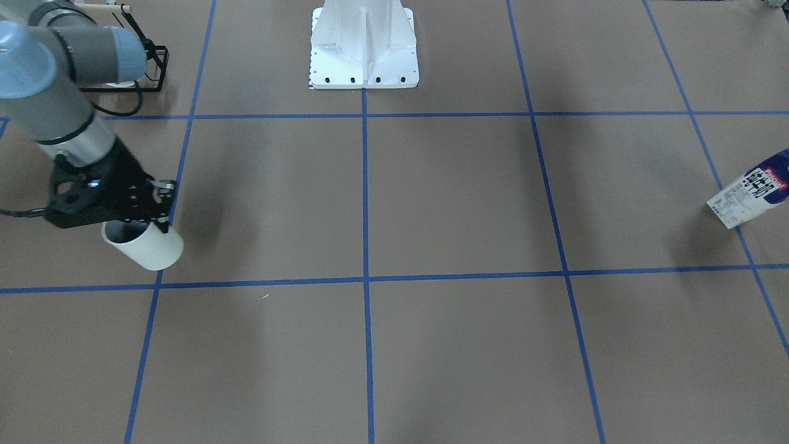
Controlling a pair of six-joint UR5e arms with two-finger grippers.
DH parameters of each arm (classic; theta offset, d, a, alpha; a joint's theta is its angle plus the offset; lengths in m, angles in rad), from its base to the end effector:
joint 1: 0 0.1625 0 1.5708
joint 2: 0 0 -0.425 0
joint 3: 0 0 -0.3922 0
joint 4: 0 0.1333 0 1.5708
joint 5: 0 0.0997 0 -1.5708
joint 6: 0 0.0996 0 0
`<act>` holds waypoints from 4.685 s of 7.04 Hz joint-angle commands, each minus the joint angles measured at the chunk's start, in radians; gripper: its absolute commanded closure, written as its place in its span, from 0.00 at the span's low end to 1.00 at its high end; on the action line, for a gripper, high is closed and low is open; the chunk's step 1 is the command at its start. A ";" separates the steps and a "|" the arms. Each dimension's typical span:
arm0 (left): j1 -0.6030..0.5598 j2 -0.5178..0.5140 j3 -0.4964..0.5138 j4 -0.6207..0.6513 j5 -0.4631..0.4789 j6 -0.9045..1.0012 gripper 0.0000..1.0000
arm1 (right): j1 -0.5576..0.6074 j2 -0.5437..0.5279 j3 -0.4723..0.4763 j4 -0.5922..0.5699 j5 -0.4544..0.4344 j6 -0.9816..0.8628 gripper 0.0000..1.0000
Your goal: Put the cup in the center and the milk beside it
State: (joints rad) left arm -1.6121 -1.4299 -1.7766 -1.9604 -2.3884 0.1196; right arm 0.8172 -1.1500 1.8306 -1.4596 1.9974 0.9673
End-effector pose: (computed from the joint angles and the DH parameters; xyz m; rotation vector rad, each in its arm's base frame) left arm -0.0792 -0.4483 0.5753 0.4926 0.7672 0.2585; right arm -0.3523 -0.5100 0.2964 0.2018 -0.8533 0.0310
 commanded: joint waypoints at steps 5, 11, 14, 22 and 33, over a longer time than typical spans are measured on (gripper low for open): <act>0.001 0.008 0.008 0.000 0.000 0.000 0.01 | -0.386 0.466 -0.275 -0.212 -0.295 0.556 1.00; 0.001 0.009 0.008 0.000 0.000 0.000 0.01 | -0.417 0.495 -0.289 -0.229 -0.289 0.557 0.95; 0.001 0.008 0.009 0.000 0.000 0.000 0.01 | -0.420 0.493 -0.295 -0.228 -0.295 0.557 0.63; -0.002 0.034 -0.010 0.000 0.000 -0.222 0.01 | 0.004 0.430 -0.148 -0.401 -0.009 0.048 0.00; 0.003 0.108 0.040 -0.058 0.008 -0.356 0.01 | 0.792 -0.599 -0.019 -0.375 0.236 -1.233 0.00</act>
State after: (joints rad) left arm -1.6122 -1.3201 -1.7661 -2.0149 -2.3836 -0.2132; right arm 1.5958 -1.7101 1.8092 -1.8369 2.2336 -0.2547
